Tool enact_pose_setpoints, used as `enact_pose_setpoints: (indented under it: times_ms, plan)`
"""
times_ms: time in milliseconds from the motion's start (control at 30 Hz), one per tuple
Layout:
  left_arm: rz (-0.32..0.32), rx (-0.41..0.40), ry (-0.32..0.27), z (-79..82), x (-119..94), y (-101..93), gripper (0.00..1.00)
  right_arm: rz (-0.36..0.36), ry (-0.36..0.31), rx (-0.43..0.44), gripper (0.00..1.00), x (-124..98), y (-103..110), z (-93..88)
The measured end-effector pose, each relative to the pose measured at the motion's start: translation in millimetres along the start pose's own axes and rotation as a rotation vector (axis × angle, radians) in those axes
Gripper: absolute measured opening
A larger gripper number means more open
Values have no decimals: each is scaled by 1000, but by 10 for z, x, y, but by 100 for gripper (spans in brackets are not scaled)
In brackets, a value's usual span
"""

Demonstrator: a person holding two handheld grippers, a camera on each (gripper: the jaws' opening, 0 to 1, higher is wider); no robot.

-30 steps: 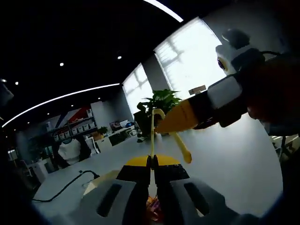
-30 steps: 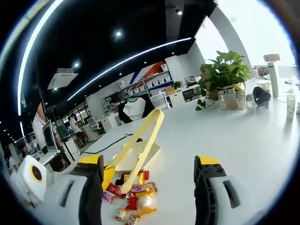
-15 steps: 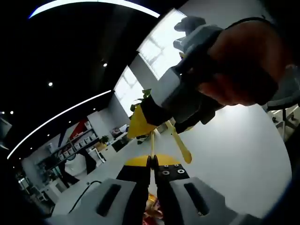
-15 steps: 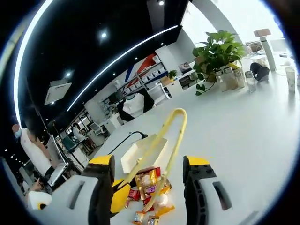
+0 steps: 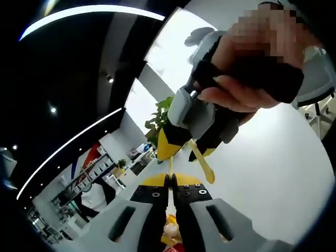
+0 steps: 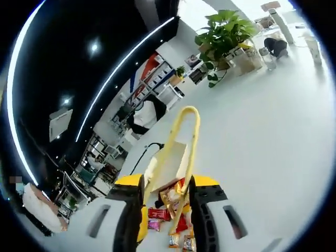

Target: Place the target food into the container with the food tongs after gripping and lifting it, then release it inside without dropping or visibly crushing the food.

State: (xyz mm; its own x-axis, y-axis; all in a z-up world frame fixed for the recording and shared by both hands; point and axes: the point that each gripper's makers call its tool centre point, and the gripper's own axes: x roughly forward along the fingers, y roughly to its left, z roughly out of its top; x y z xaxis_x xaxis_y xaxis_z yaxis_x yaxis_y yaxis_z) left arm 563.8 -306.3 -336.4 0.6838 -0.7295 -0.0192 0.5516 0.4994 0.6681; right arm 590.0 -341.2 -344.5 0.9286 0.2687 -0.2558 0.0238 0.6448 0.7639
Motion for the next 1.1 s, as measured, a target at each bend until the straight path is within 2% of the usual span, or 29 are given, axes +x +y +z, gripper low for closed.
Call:
enact_pose_setpoints:
  times_ms: [67, 100, 167, 433, 567, 733, 767, 867, 933, 1000, 1100]
  plan:
    - [-3, 17, -4, 11, -1, -11, 2, -1, -11, 98, 28, 0, -34, 9]
    - [-4, 19, -8, 19, -3, -7, 2, 19, -13, 107, 27, -5, -26, 14]
    - [-3, 36, -12, 35, -5, 3, 2, 45, -9, 68, 27, -19, -11, 17]
    - [-13, -21, -10, 58, 16, 18, 3, 44, -6, 142, 24, -4, -24, 45]
    - [-27, -39, -8, 53, 3, 17, 4, 53, -5, 126, 23, 37, -15, 71]
    - [-40, -118, 16, -12, -32, 45, 9, 57, -11, 108, 23, 54, -15, 88]
    - [-41, -142, 21, -34, -39, 44, 10, 56, -13, 108, 24, 55, -20, 94]
    - [-58, -300, 34, -99, -74, 15, 12, 92, -32, 115, 24, 52, 12, 135]
    - [-72, -376, 44, -141, -101, 11, 15, 84, -43, 66, 24, 42, 9, 164]
    - [-145, -533, 3, -71, -126, -76, 16, 89, -48, 57, 24, 26, 32, 169]
    - [-191, -806, 12, -104, -145, -111, 21, 108, -50, 70, 24, 29, 37, 194]
